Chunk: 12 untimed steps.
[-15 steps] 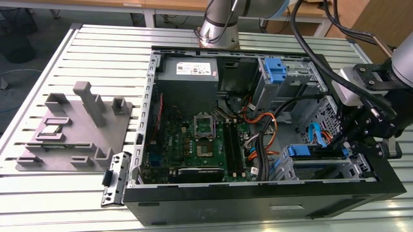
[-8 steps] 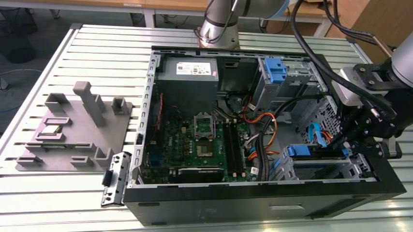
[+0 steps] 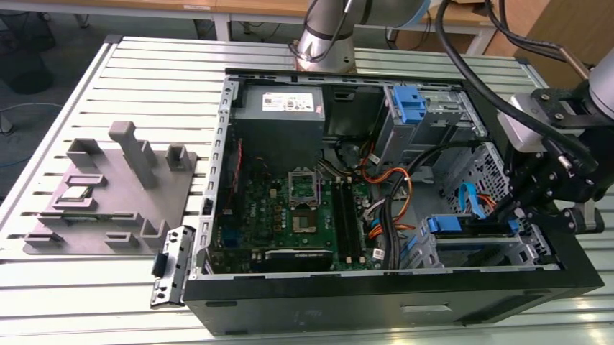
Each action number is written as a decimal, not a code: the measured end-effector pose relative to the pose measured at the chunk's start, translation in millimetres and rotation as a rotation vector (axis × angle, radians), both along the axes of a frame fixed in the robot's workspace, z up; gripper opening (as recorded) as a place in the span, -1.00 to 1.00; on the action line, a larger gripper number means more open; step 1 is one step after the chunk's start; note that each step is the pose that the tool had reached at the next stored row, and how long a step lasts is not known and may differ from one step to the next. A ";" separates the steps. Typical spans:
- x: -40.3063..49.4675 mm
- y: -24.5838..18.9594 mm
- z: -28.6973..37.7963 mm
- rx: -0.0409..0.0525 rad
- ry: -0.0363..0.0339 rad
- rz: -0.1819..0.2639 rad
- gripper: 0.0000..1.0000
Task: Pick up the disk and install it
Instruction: 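Insert the second disk wire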
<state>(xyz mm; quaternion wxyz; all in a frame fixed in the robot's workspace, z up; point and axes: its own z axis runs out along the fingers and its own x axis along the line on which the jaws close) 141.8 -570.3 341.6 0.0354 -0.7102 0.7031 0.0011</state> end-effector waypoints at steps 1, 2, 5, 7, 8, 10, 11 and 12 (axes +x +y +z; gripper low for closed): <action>-0.2 0.0 0.1 -0.0001 0.0000 0.000 -0.68; -0.8 0.0 0.1 0.0000 -0.0002 0.000 -0.68; -2.9 0.7 0.2 -0.0001 -0.0004 0.000 -0.68; -3.9 0.8 -0.2 0.0002 -0.0005 0.000 -0.68; -4.2 1.1 -0.3 0.0001 -0.0005 0.000 -0.68; -4.7 1.9 -0.4 0.0005 -0.0006 0.000 -0.68; -4.9 2.3 -0.7 0.0011 -0.0006 0.000 -0.68; -5.1 2.4 -1.0 0.0013 -0.0006 0.000 -0.68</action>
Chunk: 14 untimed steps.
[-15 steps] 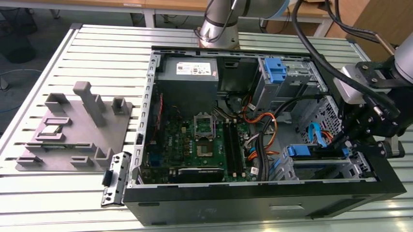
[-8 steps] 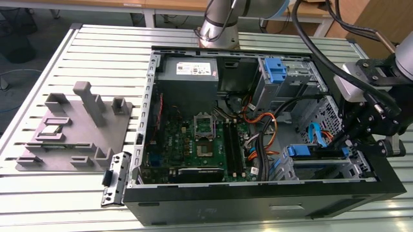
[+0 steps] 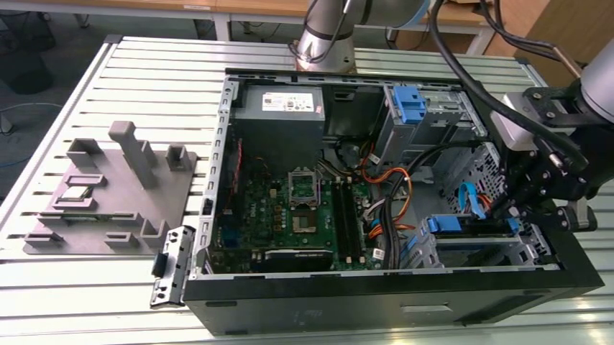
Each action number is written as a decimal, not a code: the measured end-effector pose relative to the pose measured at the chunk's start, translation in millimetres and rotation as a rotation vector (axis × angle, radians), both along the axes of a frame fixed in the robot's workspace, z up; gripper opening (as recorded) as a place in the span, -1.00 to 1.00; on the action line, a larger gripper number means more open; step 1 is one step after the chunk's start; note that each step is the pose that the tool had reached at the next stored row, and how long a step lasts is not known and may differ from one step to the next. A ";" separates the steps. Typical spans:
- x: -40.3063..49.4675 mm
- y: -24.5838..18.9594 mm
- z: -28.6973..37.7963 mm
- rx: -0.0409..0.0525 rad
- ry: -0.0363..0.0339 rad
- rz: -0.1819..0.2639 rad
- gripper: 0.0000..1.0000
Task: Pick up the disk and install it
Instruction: 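Insert the second disk wire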
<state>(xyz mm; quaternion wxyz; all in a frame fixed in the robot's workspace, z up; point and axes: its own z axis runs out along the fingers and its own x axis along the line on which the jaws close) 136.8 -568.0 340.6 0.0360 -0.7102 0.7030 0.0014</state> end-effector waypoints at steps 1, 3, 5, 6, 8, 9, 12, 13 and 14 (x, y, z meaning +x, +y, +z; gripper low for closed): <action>-0.1 0.0 -0.3 0.0000 0.0000 0.000 -0.68; -0.2 0.1 -0.9 -0.0001 -0.0001 0.000 -0.68; -0.2 0.1 -1.9 -0.0001 -0.0005 0.000 -0.68; -0.2 0.0 -2.6 -0.0001 -0.0005 0.000 -0.68; -0.2 0.1 -3.8 -0.0002 -0.0006 0.000 -0.68; -0.2 0.1 -3.8 -0.0003 -0.0006 0.000 -0.68; -0.2 0.0 -3.9 -0.0007 -0.0005 0.000 -0.68; -0.2 -0.1 -4.0 -0.0005 -0.0006 0.000 -0.68; -0.2 -0.5 -4.1 -0.0004 -0.0006 0.000 -0.68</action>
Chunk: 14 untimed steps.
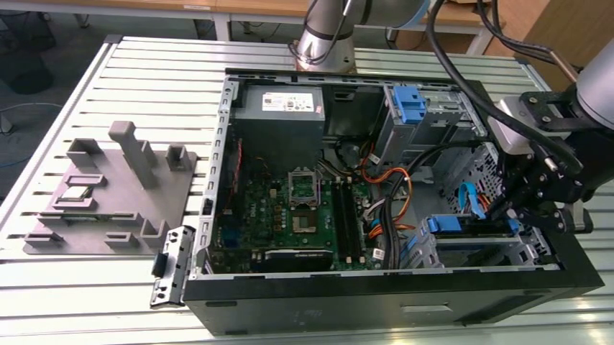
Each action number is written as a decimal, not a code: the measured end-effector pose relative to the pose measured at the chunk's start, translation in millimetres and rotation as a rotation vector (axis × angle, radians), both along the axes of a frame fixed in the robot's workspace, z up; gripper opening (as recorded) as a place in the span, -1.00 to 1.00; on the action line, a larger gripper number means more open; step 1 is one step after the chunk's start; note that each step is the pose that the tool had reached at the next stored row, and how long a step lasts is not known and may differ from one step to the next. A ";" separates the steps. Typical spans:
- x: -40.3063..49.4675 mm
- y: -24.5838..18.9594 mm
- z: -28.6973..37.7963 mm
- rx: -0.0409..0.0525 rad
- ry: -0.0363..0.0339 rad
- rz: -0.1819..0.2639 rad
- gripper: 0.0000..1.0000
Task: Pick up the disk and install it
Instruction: 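Insert the second disk wire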
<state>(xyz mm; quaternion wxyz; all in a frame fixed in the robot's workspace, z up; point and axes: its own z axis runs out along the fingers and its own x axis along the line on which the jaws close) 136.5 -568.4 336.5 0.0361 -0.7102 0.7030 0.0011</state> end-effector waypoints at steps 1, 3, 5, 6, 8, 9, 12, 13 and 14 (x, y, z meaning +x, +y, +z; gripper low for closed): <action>0.0 -0.1 0.1 -0.0001 0.0000 0.000 -0.68; -0.1 -0.1 0.1 -0.0001 0.0000 0.000 -0.68; -0.7 -0.2 0.1 -0.0002 -0.0001 0.000 -0.68; -1.2 -0.2 0.1 -0.0002 -0.0001 0.000 -0.68; -1.3 -0.2 -0.1 -0.0004 0.0000 0.000 -0.68; -1.4 -0.2 -0.2 -0.0003 0.0000 0.000 -0.68; -1.5 -0.2 -0.4 -0.0003 0.0000 0.000 -0.68; -1.5 -0.2 -0.8 -0.0002 0.0000 0.000 -0.68; -1.5 -0.2 -1.1 -0.0002 0.0000 0.000 -0.68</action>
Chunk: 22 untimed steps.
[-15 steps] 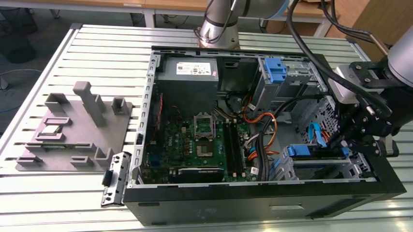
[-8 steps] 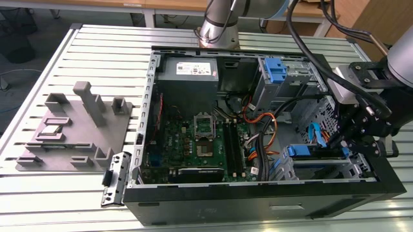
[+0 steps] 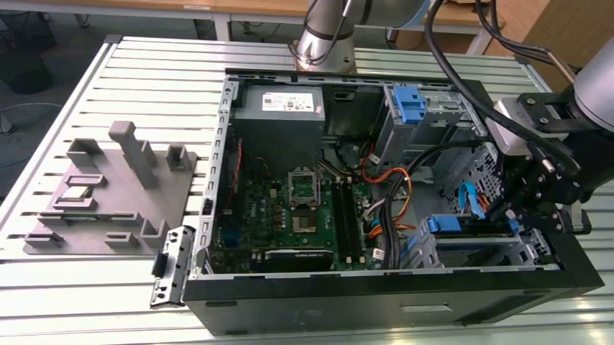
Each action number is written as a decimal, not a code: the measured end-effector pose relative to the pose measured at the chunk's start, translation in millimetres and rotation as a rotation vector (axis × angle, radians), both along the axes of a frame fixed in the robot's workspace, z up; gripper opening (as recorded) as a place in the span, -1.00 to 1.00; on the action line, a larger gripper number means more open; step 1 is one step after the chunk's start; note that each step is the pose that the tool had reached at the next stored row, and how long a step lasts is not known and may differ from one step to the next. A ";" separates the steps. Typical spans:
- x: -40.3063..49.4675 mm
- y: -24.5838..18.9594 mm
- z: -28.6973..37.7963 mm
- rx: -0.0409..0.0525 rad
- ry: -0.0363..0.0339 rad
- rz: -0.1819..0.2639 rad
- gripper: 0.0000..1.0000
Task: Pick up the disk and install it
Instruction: 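Insert the second disk wire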
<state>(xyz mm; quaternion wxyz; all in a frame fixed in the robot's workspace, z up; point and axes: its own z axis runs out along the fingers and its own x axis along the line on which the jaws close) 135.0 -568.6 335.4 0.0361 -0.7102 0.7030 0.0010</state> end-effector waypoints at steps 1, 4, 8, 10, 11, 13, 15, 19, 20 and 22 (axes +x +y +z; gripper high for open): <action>0.0 0.0 -0.4 -0.0001 0.0000 0.000 -0.68; 0.0 0.0 -1.5 -0.0001 0.0000 0.000 -0.68; -0.1 0.0 -3.3 -0.0001 0.0000 0.000 -0.68; -0.5 0.0 -4.0 -0.0003 0.0000 0.000 -0.68; -0.6 0.0 -4.1 -0.0004 0.0000 0.000 -0.68; -0.6 -0.1 -4.2 -0.0004 0.0000 0.000 -0.68; -0.7 0.0 -4.4 -0.0001 0.0000 0.000 -0.68; -0.8 0.0 -5.5 -0.0005 0.0000 0.000 -0.68; -0.7 0.0 -5.5 -0.0006 0.0000 0.000 -0.68; -0.7 -0.1 -5.7 -0.0004 0.0000 0.000 -0.68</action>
